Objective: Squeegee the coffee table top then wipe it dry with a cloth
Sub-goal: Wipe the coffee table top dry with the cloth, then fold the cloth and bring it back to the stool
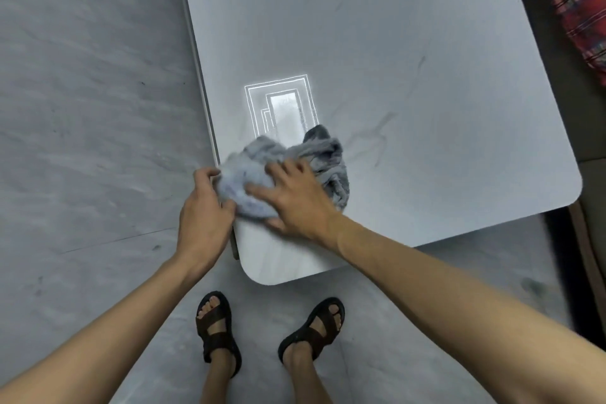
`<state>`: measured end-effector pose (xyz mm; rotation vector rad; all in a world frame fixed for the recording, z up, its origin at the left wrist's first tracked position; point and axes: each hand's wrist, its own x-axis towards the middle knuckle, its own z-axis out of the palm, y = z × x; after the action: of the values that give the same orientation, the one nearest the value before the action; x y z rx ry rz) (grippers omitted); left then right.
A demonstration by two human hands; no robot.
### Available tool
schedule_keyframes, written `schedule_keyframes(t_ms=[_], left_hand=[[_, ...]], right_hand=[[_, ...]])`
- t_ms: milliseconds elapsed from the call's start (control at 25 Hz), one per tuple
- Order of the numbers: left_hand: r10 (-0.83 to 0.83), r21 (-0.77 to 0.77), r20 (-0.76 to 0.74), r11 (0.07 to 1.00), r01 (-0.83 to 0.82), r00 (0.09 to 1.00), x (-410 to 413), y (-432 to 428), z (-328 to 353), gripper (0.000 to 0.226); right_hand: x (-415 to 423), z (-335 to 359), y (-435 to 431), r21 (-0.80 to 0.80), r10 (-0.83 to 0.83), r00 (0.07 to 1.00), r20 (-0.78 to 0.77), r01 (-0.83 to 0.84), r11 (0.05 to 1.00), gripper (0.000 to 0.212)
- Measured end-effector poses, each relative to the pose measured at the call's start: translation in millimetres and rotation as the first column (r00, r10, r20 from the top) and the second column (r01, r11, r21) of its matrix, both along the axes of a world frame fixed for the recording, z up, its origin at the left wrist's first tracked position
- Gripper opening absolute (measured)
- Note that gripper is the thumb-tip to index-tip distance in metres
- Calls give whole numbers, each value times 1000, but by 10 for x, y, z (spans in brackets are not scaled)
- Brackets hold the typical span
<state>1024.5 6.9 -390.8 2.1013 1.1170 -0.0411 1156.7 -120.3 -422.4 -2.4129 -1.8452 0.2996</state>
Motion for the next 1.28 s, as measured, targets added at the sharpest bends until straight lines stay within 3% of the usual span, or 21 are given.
schedule_keyframes(t_ms=[80, 160, 200, 280, 320, 400, 480, 520, 560, 600, 720, 800, 880, 920, 960, 1000, 1080, 1120, 1200, 1280], left_hand=[[-49, -35, -52, 998, 47, 997, -35, -64, 25, 50], [-172, -115, -119, 981, 158, 978, -41, -190, 46, 48], [-246, -131, -141, 965, 229, 959, -42, -253, 46, 46], [-360, -118, -171, 932, 344, 917, -44, -363, 28, 44], [-389, -115, -197, 921, 373, 900, -42, -402, 15, 45], [-394, -129, -234, 919, 374, 889, -37, -457, 4, 48], [-353, -132, -204, 934, 331, 913, -82, -479, 19, 46], [-318, -132, -181, 946, 297, 931, -123, -481, 32, 45], [-275, -138, -161, 957, 254, 948, -171, -487, 49, 44], [-218, -146, -146, 969, 197, 965, -238, -490, 69, 43], [-27, -204, -157, 979, -6, 987, -603, -479, 124, 41], [-4, -281, -218, 958, -59, 976, -939, -501, 181, 44], [-68, -405, -264, 913, -47, 962, -1310, -553, 267, 51], [-102, -466, -263, 884, -33, 959, -1476, -592, 319, 54], [-107, -510, -254, 859, -39, 961, -1661, -622, 387, 56], [-81, -533, -240, 844, -61, 967, -1839, -646, 452, 59], [31, -473, -224, 870, -137, 974, -2161, -686, 576, 67], [90, -377, -223, 910, -171, 971, -2328, -695, 633, 66], [157, -155, -197, 970, -189, 968, -2645, -685, 731, 55], [156, 21, -158, 988, -155, 975, -2958, -660, 821, 47]], right_hand=[[5, 46, -450, -26, 258, 965, -55, -260, 965, 52], [242, 74, -1025, -45, 287, 955, -70, -290, 956, 50], [407, 80, -1341, -69, 208, 976, -65, -213, 975, 50], [701, 92, -1980, -106, -176, 984, 9, 176, 979, 53], [789, 109, -2231, -101, -436, 896, 79, 442, 891, 52], [840, 104, -2452, -52, -829, 522, 204, 851, 523, 46], [746, 77, -2282, -32, -973, 171, 157, 985, 169, 45], [666, 77, -2119, -21, -990, 63, 124, 998, 60, 44], [563, 81, -1953, -9, -994, 23, 111, 1000, 22, 43], [401, 97, -1774, -3, -992, 64, 106, 998, 65, 43], [-390, 182, -1203, -86, -901, 432, 30, 899, 429, 48], [-994, 278, -804, -139, -771, 632, -77, 759, 636, 46], [-1498, 370, -423, -174, -634, 743, -217, 610, 773, 40], [-1671, 419, -272, -196, -588, 747, -309, 555, 808, 37], [-1825, 485, -138, -218, -566, 705, -428, 527, 821, 34], [-1960, 555, -39, -241, -571, 591, -569, 544, 804, 30], [-2188, 725, 93, -349, -602, 203, -772, 656, 669, 21], [-2307, 800, 137, -431, -616, 33, -787, 685, 588, 19], [-2545, 897, 190, -541, -678, -110, -727, 700, 467, 19], [-2815, 967, 221, -575, -709, -141, -691, 701, 422, 21]])
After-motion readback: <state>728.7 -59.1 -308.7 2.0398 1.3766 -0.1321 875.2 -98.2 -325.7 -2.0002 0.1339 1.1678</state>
